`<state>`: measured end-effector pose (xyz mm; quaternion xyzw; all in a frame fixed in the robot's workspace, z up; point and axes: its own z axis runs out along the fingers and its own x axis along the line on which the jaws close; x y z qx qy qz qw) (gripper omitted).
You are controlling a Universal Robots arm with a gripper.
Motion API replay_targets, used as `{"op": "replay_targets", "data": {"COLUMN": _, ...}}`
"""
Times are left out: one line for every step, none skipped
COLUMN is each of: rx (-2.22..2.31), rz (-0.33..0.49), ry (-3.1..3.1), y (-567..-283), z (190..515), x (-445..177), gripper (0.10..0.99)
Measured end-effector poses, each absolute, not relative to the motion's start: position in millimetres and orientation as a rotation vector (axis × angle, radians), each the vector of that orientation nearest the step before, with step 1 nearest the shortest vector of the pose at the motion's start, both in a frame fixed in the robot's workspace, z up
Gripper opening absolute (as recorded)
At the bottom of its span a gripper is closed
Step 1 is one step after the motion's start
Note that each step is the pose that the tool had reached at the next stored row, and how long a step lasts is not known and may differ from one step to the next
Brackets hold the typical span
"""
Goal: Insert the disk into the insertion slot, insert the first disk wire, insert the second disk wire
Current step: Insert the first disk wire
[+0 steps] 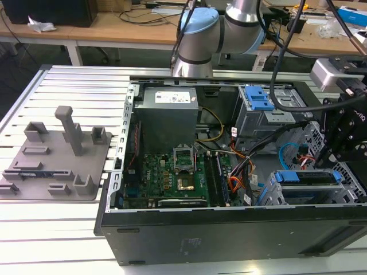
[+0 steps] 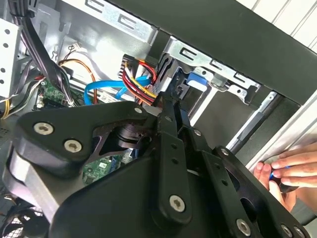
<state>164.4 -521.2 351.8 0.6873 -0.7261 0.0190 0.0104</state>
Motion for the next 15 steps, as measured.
{"op": "replay_targets", "data": {"rx": 2.145, "rz": 0.059, "ry": -2.266, "y": -521.9, "z": 351.8, "x": 164.5, "gripper": 0.165}}
{"op": "replay_targets", "data": {"rx": 2.145, "rz": 0.059, "ry": -2.266, "y": -522.3, "z": 351.6, "x": 164.4, "gripper": 0.165}}
{"op": "replay_targets", "data": {"rx": 2.145, "rz": 0.059, "ry": -2.266, "y": -522.7, "z": 351.5, "x": 164.4, "gripper": 0.165}}
{"op": "replay_targets", "data": {"rx": 2.145, "rz": 0.059, "ry": -2.266, "y": -522.8, "z": 351.4, "x": 164.4, "gripper": 0.165}}
{"op": "replay_targets", "data": {"rx": 2.145, "rz": 0.059, "ry": -2.266, "y": -522.9, "z": 351.3, "x": 164.4, "gripper": 0.165}}
{"op": "replay_targets", "data": {"rx": 2.145, "rz": 0.059, "ry": -2.266, "y": -523.0, "z": 351.2, "x": 164.4, "gripper": 0.165}}
{"op": "replay_targets", "data": {"rx": 2.144, "rz": 0.059, "ry": -2.267, "y": -523.3, "z": 351.0, "x": 164.4, "gripper": 0.165}}
{"op": "replay_targets", "data": {"rx": 2.144, "rz": 0.059, "ry": -2.267, "y": -523.7, "z": 350.9, "x": 164.4, "gripper": 0.165}}
{"op": "replay_targets", "data": {"rx": 2.144, "rz": 0.059, "ry": -2.267, "y": -523.9, "z": 350.7, "x": 164.4, "gripper": 0.165}}
{"op": "replay_targets", "data": {"rx": 2.144, "rz": 0.059, "ry": -2.267, "y": -524.3, "z": 350.5, "x": 164.4, "gripper": 0.165}}
{"op": "replay_targets", "data": {"rx": 2.144, "rz": 0.059, "ry": -2.267, "y": -524.6, "z": 350.4, "x": 164.4, "gripper": 0.165}}
{"op": "replay_targets", "data": {"rx": 2.144, "rz": 0.059, "ry": -2.267, "y": -524.8, "z": 350.3, "x": 164.4, "gripper": 0.165}}
{"op": "replay_targets", "data": {"rx": 2.144, "rz": 0.059, "ry": -2.267, "y": -524.9, "z": 350.3, "x": 164.4, "gripper": 0.165}}
{"op": "replay_targets", "data": {"rx": 2.144, "rz": 0.059, "ry": -2.267, "y": -525.3, "z": 350.0, "x": 164.4, "gripper": 0.165}}
{"op": "replay_targets", "data": {"rx": 2.144, "rz": 0.059, "ry": -2.267, "y": -525.6, "z": 349.8, "x": 164.4, "gripper": 0.165}}
